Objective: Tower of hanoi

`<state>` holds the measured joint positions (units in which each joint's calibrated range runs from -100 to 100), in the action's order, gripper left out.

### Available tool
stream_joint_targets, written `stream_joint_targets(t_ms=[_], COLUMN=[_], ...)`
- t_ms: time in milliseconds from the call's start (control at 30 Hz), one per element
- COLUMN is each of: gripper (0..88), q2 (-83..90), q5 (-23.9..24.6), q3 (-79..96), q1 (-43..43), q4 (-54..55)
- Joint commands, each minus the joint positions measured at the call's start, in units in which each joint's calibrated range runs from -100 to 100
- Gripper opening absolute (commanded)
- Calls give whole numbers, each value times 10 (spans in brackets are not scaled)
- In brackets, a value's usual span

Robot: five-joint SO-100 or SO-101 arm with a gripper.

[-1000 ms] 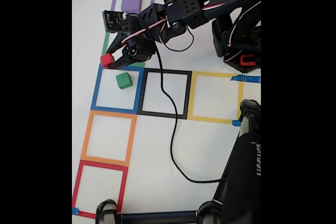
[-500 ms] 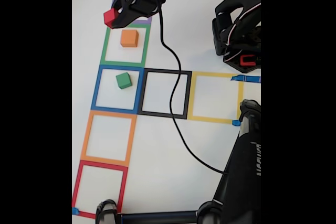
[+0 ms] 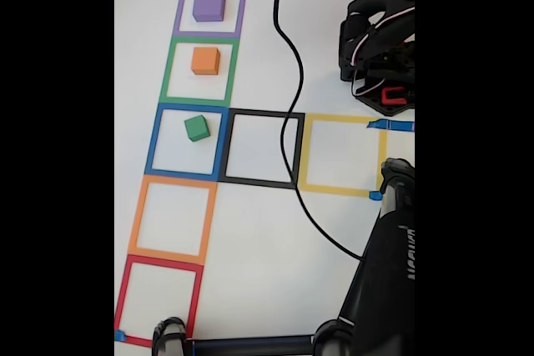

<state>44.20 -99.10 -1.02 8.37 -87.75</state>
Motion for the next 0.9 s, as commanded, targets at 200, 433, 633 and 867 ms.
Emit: stream_joint_targets(t_ms=[200,433,633,867], gripper=[39,39,38,37], q2=[46,66,38,-69], q5=[-9,-9,-9,-9], q3=[179,333,467,568], q1=[160,216,241,261], q4=[146,282,450,683])
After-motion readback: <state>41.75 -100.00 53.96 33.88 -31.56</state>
